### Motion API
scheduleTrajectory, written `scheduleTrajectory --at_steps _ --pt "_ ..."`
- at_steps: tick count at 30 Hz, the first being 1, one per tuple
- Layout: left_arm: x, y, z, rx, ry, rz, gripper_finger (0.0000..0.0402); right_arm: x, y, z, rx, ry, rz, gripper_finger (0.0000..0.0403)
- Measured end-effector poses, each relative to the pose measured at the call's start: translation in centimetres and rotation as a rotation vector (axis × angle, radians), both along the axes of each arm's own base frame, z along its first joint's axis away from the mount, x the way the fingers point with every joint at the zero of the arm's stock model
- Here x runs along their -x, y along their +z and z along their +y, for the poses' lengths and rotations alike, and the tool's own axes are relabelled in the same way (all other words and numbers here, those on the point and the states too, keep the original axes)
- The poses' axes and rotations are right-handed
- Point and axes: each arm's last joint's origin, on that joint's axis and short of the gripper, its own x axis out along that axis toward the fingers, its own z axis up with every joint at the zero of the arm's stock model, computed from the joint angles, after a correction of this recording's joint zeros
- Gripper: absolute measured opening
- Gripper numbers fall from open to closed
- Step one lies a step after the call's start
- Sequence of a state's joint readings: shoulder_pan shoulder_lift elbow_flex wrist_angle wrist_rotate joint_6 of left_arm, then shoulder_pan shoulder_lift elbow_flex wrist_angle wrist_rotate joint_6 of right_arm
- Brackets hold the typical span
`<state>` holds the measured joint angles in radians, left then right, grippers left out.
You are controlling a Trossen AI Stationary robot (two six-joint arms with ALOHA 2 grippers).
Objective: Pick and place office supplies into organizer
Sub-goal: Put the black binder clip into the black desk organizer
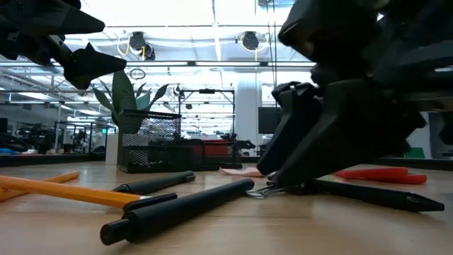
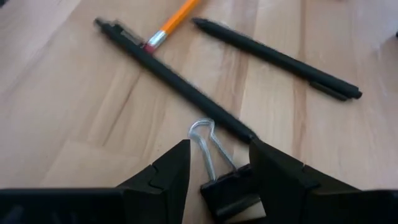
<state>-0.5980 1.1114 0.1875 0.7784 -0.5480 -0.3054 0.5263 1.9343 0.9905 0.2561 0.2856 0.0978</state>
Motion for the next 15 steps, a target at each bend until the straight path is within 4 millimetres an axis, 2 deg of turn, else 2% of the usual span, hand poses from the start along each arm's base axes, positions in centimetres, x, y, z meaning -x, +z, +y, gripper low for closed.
scheduleTrajectory --at_steps 8,15 --pt "0.0 0.0 0.0 0.0 0.0 0.0 0.0349 0.6 1.0 -0.1 0.155 0.134 0.002 0.0177" --pt "0.0 0.0 0.0 0.005 0.001 -0.001 0.0349 0.5 0.6 -1.2 0.183 0.138 0.077 0.021"
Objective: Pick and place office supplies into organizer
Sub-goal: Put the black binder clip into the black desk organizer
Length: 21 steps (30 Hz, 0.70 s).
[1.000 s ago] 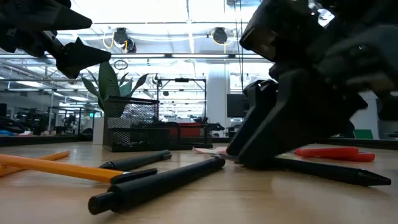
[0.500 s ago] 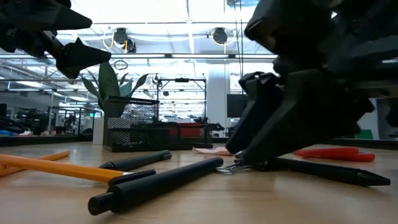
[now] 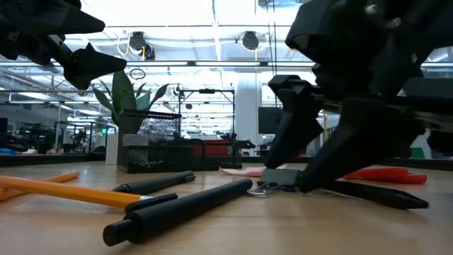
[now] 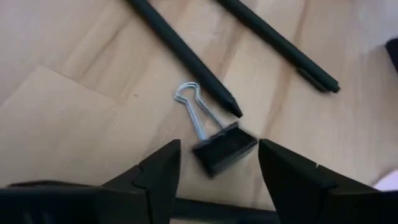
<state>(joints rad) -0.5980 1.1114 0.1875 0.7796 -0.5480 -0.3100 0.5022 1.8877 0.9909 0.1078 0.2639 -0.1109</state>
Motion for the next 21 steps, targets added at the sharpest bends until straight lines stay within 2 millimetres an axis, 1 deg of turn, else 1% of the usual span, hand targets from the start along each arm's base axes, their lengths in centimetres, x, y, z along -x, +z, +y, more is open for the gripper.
scheduleTrajectory --at_steps 5,13,21 --pt "0.0 0.0 0.0 0.001 0.0 -0.002 0.0349 0.0 0.0 -0.1 0.008 0.019 0.008 0.0224" --pt "0.0 0.0 0.1 0.001 0.005 -0.001 0.0349 -0.3 0.0 -0.8 0.042 0.033 0.007 0.0221" --pt "0.0 0.0 0.1 0.001 0.005 -0.001 0.0349 -0.7 0.0 -1.3 0.113 0.094 -0.011 0.0223"
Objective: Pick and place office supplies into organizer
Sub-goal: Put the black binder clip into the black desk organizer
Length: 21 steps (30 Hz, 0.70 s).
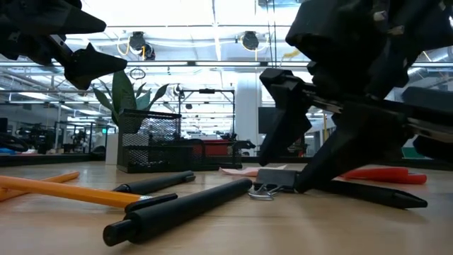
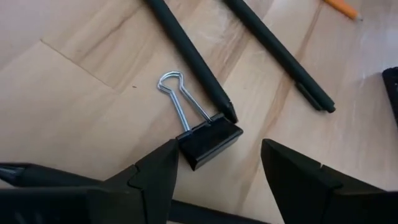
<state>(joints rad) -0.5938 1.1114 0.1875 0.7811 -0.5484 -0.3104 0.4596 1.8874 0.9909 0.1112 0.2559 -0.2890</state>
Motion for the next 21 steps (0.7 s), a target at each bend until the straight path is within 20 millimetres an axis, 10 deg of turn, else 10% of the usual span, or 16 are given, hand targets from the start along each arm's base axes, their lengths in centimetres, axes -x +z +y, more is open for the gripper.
scheduleTrajectory --at_steps 21 --pt "0.0 0.0 0.0 -0.009 0.0 0.0 0.0349 -0.23 0.06 0.48 -0.227 -0.015 0.029 0.0211"
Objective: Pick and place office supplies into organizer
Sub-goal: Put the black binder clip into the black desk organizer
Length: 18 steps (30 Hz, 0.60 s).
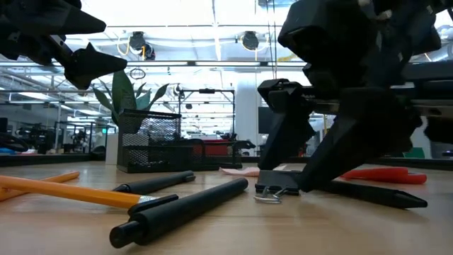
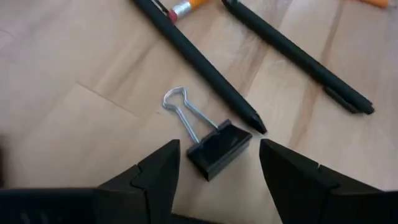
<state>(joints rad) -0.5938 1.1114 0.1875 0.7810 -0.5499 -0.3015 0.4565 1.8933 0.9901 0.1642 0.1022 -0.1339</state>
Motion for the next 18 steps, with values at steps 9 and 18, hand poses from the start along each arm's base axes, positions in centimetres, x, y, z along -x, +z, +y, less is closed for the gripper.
scheduleTrajectory --at_steps 9,18 --pt "0.0 0.0 0.0 -0.004 0.001 0.0 0.0349 0.7 -0.2 2.1 0.012 0.01 -0.044 0.0194" --pt "0.0 0.0 0.0 -0.004 0.001 0.0 0.0349 0.6 -0.2 1.8 -0.04 -0.076 -0.033 0.0196"
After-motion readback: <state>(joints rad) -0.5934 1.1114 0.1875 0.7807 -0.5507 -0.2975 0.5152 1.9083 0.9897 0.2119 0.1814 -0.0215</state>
